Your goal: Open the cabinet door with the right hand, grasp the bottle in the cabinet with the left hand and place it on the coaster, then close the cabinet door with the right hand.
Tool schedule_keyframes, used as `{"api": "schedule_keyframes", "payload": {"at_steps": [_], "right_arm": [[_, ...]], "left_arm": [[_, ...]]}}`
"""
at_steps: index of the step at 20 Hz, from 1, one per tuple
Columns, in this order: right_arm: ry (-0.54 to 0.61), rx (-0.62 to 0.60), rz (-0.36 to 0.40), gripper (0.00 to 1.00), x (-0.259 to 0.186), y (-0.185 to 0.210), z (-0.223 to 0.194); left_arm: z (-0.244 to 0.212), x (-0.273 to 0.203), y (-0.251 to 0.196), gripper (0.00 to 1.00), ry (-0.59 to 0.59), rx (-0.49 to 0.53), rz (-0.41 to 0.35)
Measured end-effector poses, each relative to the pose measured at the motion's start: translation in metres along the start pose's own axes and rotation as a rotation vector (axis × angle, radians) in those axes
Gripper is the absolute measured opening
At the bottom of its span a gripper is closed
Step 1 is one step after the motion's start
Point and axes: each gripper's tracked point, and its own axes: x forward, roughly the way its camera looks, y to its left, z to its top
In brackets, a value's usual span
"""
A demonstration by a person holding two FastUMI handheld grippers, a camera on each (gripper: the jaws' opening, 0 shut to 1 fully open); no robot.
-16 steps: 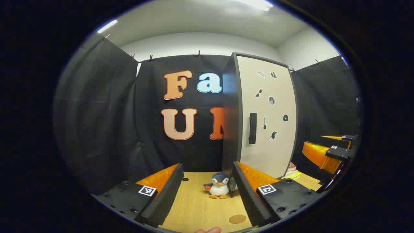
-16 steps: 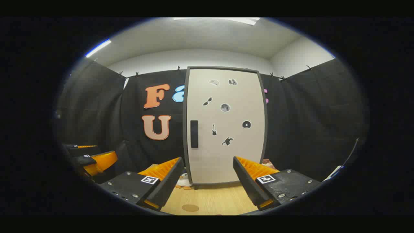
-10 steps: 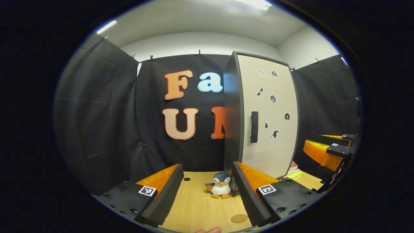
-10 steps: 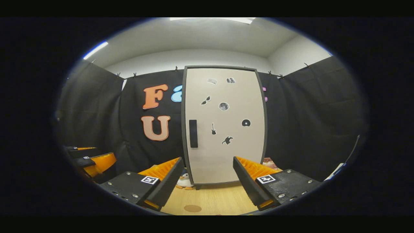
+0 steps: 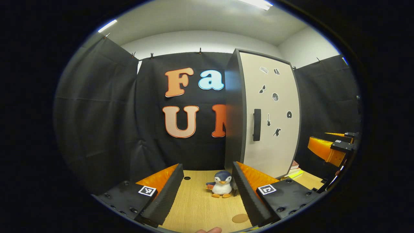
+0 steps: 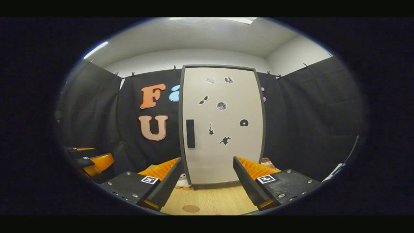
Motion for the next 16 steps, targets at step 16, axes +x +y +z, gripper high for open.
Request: {"api": "schedule_keyframes", "payload": {"at_steps": [16], "right_arm": [[-0.020,-0.037,-0.030,0.94,0.037,0.050,0.022]], "left_arm": [[-0.032,0.021,0.051,0.98,0.054,-0.052,-0.041]]}}
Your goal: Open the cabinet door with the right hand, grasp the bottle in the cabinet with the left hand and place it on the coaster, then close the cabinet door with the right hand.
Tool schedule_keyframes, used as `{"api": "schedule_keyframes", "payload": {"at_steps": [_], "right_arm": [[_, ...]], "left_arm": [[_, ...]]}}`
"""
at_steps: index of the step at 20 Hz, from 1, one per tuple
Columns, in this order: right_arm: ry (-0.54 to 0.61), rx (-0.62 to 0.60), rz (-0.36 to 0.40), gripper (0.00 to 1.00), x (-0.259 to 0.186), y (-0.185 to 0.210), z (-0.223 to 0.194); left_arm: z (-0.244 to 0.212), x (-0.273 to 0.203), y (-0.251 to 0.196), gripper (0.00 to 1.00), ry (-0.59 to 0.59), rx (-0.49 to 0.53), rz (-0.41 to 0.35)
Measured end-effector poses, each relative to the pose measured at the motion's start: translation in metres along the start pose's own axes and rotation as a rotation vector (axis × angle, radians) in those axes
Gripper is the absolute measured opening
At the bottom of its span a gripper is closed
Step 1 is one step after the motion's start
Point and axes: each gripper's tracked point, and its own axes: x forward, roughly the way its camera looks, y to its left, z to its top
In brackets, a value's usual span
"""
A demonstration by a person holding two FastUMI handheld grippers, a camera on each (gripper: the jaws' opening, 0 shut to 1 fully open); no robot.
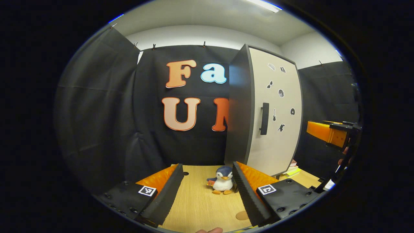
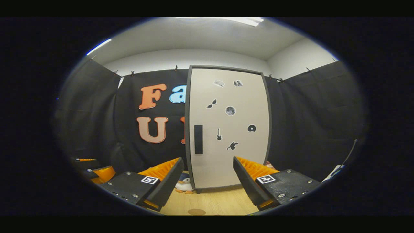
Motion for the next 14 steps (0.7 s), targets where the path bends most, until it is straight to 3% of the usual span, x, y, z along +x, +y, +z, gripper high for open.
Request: {"api": "schedule_keyframes", "payload": {"at_steps": [9,14], "right_arm": [[0.027,-0.038,0.078,0.94,0.118,0.038,-0.011],[0.034,-0.011,0.075,0.95,0.179,0.038,-0.022]], "left_arm": [[-0.009,0.043,0.035,0.98,0.022,-0.029,0.060],[-0.015,0.071,0.040,0.98,0.037,-0.028,0.085]]}}
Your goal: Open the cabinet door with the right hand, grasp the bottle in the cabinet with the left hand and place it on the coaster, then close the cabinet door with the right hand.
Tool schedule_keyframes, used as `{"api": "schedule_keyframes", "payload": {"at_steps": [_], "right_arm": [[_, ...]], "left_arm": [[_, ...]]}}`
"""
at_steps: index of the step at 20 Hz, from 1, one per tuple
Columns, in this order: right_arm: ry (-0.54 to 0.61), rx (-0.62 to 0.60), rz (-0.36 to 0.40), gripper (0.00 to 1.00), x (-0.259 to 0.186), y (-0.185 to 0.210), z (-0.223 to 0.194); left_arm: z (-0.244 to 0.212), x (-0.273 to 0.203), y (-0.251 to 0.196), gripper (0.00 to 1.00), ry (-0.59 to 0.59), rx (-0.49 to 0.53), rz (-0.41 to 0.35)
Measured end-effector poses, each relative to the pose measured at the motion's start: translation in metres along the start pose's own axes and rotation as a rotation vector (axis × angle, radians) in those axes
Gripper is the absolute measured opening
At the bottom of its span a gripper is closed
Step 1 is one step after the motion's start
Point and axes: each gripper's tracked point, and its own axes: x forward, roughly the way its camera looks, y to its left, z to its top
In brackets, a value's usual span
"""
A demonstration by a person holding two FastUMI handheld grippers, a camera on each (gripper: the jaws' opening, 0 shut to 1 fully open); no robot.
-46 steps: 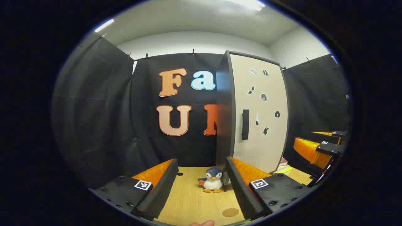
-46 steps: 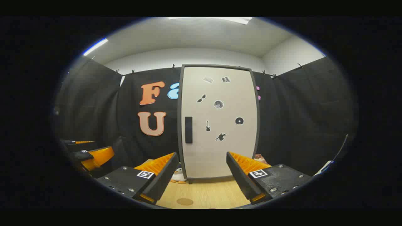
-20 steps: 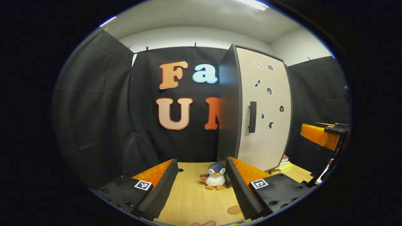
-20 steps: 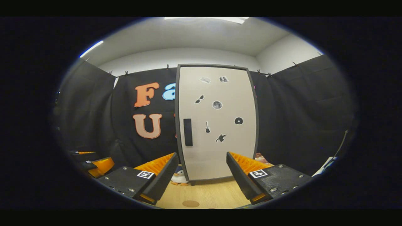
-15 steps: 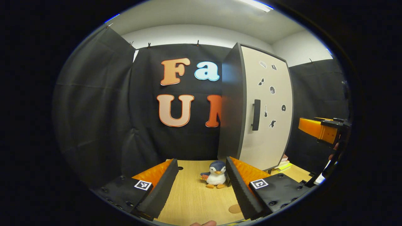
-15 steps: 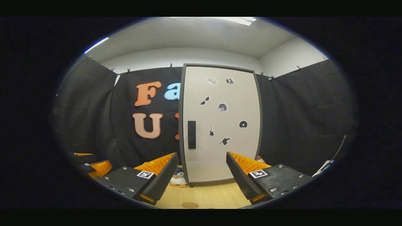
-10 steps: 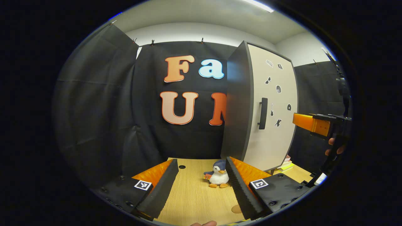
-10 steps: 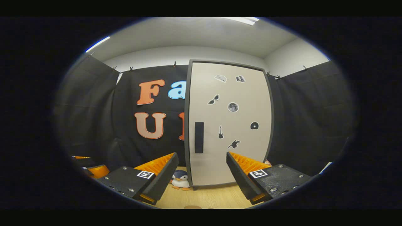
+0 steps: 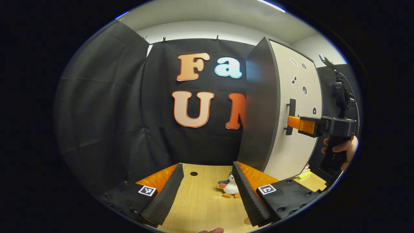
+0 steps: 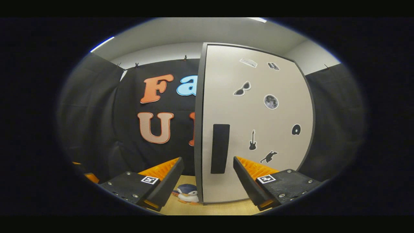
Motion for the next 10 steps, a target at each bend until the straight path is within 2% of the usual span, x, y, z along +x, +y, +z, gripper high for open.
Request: {"api": "schedule_keyframes", "payload": {"at_steps": [1,6,8,9,10], "right_arm": [[0.011,0.009,-0.002,0.96,0.009,-0.003,-0.004],[0.024,0.080,-0.022,0.85,0.041,-0.018,-0.005],[0.038,0.072,-0.022,0.78,0.047,-0.020,-0.008],[0.039,0.061,-0.034,0.63,0.049,-0.024,-0.008],[0.034,0.060,-0.028,0.61,0.047,-0.022,-0.007]], "left_arm": [[-0.002,0.005,-0.001,0.98,0.004,0.005,0.003],[-0.006,0.028,-0.003,0.98,0.019,0.008,0.002],[-0.008,0.037,-0.002,0.98,0.024,0.001,0.005],[-0.011,0.039,-0.001,0.99,0.031,-0.001,0.007],[-0.014,0.039,0.000,0.98,0.039,0.000,0.008]]}}
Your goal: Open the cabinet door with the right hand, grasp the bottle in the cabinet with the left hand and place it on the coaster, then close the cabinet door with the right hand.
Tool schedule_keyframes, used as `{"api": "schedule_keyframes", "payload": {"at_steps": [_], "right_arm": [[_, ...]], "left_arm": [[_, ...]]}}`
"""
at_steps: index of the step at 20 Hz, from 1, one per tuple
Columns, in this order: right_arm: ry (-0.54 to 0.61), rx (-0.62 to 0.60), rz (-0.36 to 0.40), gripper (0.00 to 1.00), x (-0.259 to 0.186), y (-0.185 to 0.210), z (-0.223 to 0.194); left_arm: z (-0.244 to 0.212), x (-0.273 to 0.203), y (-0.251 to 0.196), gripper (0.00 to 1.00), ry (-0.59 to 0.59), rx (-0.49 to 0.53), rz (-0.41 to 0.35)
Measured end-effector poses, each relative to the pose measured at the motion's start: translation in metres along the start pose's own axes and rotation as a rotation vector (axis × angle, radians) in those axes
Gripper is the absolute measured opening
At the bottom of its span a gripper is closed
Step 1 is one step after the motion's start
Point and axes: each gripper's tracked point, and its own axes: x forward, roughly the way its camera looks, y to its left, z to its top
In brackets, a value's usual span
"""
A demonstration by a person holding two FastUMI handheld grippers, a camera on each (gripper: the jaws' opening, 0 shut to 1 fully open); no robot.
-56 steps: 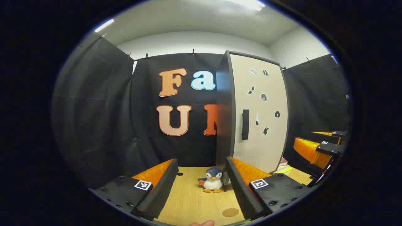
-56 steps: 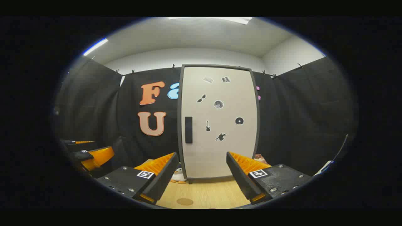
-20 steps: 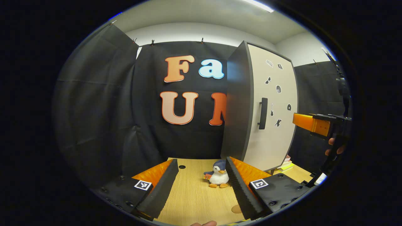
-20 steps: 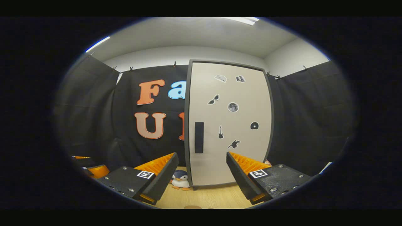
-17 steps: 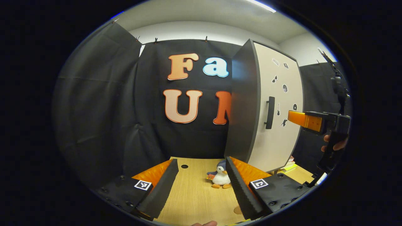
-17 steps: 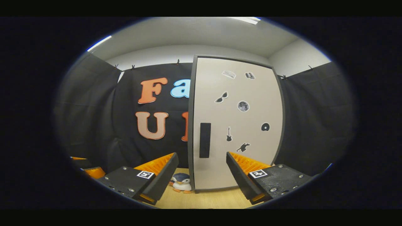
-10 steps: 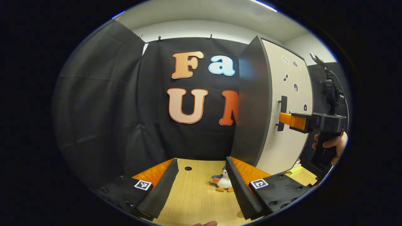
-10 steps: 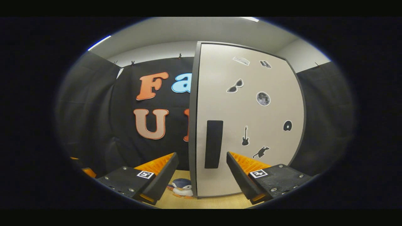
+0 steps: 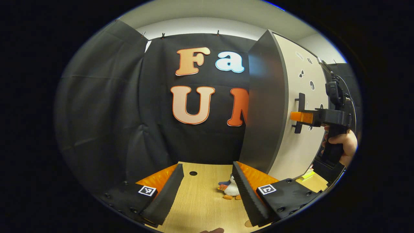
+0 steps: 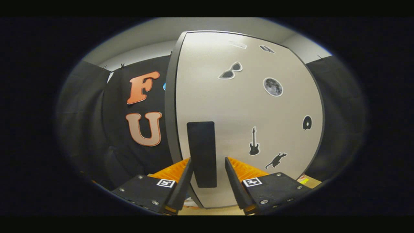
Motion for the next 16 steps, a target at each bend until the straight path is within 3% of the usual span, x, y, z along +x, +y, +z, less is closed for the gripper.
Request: {"api": "schedule_keyframes", "payload": {"at_steps": [1,3,5,6,8,10,12,16], "right_arm": [[-0.004,0.003,0.010,0.52,-0.002,0.003,0.001],[-0.002,0.002,0.020,0.44,-0.005,0.006,0.001],[0.008,0.007,0.013,0.30,-0.007,0.005,-0.001],[0.008,0.014,0.009,0.34,-0.007,0.006,0.000],[0.011,0.014,0.002,0.27,-0.010,0.006,0.000],[0.018,0.023,-0.001,0.29,-0.017,0.005,0.000],[0.028,0.022,-0.005,0.22,-0.026,0.005,0.000],[0.033,0.019,-0.030,0.21,-0.048,-0.001,0.002]], "left_arm": [[-0.001,0.001,0.000,0.98,0.005,0.002,0.003],[-0.005,-0.001,0.004,0.98,0.010,0.005,0.007],[-0.006,-0.004,0.008,0.98,0.013,0.011,0.011],[-0.004,-0.006,0.011,0.98,0.009,0.012,0.011],[-0.002,-0.012,0.016,0.98,0.003,0.015,0.010],[-0.001,-0.015,0.019,0.98,0.003,0.021,0.009],[-0.003,-0.024,0.020,0.98,0.003,0.025,-0.001],[-0.004,-0.052,0.019,0.99,-0.010,0.023,-0.018]]}}
